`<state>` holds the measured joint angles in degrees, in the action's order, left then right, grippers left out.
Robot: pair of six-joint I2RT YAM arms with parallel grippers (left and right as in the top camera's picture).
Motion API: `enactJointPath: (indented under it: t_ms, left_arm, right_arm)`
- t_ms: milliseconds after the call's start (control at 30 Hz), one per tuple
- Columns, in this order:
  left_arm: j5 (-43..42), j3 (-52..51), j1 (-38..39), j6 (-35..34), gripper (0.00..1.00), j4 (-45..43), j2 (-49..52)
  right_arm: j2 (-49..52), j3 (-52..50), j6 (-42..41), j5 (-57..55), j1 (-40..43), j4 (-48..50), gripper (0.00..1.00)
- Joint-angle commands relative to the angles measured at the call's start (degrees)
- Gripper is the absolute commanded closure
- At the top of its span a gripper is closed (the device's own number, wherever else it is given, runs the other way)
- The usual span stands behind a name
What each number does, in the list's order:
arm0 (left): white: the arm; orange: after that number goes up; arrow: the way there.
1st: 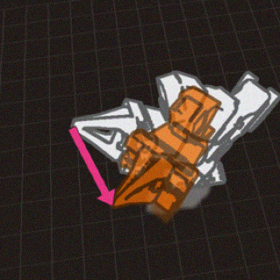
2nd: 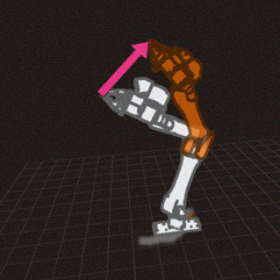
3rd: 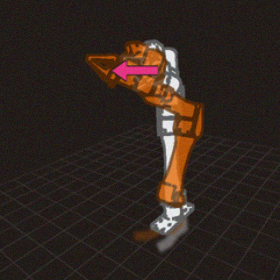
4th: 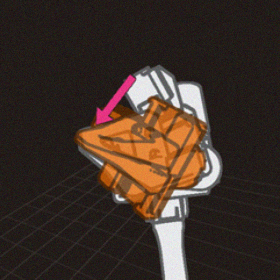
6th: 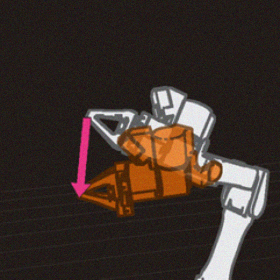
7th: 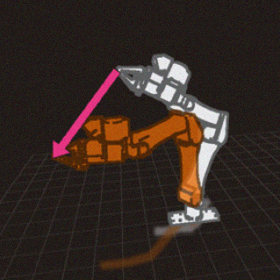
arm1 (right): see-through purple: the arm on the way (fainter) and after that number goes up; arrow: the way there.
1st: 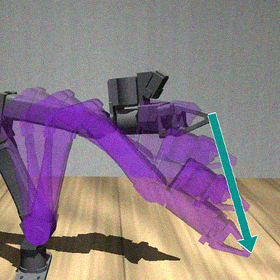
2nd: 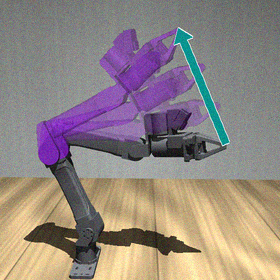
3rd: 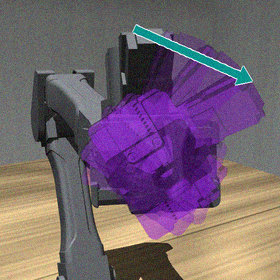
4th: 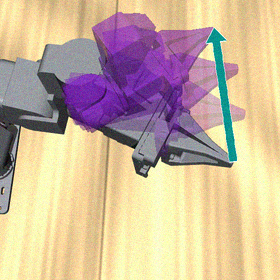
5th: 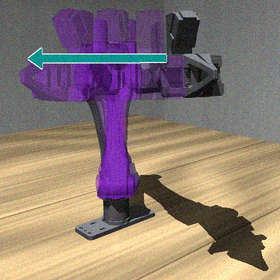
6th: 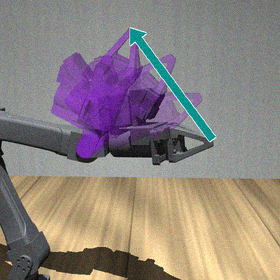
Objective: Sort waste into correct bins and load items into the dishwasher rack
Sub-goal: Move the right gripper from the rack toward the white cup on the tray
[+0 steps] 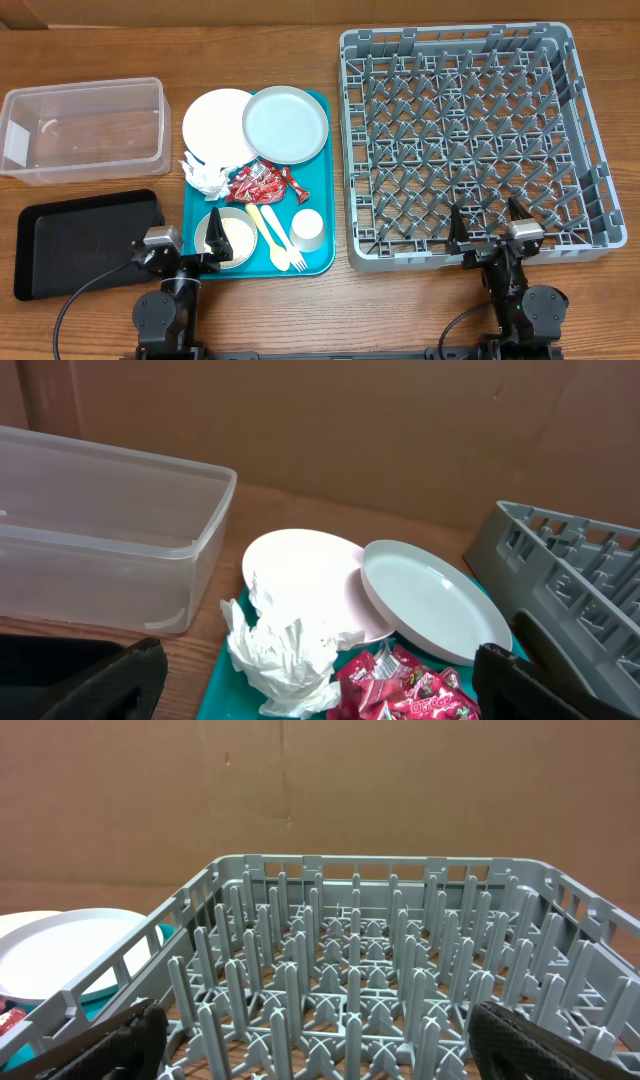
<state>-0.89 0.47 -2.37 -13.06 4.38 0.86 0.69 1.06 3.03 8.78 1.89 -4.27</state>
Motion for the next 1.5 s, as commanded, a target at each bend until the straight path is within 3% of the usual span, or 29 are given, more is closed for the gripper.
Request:
enactJointPath:
  t_ms: [0, 767, 967, 1100, 1267, 1367, 1467]
  left_arm:
    - [-0.2, -0.17, -0.33, 1.29, 0.0, 0.07, 0.07]
    - [-0.2, -0.17, -0.26, 1.49, 0.0, 0.02, 0.15]
    - [-4.9, 0.07, -0.24, 1.27, 0.0, -4.0, 0.15]
    - [-7.76, 4.55, -0.24, 1.36, 0.0, -3.8, 0.15]
    - [-7.28, 19.58, -0.24, 6.64, 0.0, 11.39, 5.97]
    - [-7.3, 30.36, -0.24, 5.11, 0.0, 19.45, 15.37]
    - [-7.85, 46.31, -0.24, 4.66, 0.0, 30.67, 31.1]
  right_arm:
    - [-0.28, -0.59, 0.0, 0.33, 0.07, 0.35, 0.0]
    - [-0.28, -0.59, 0.0, 0.31, 0.07, 1.03, 0.0]
    - [-0.28, 1.11, -0.76, 12.61, 0.04, 4.22, 0.0]
    - [-0.17, 5.33, -7.72, 13.6, 0.04, 2.64, 0.0]
    - [7.78, 20.06, -7.98, 13.64, 0.07, -11.37, 0.0]
    - [18.03, 32.81, -7.69, 13.68, 0.07, -22.43, 0.0]
    - [33.79, 50.9, -7.1, 13.33, 0.07, -37.73, 0.0]
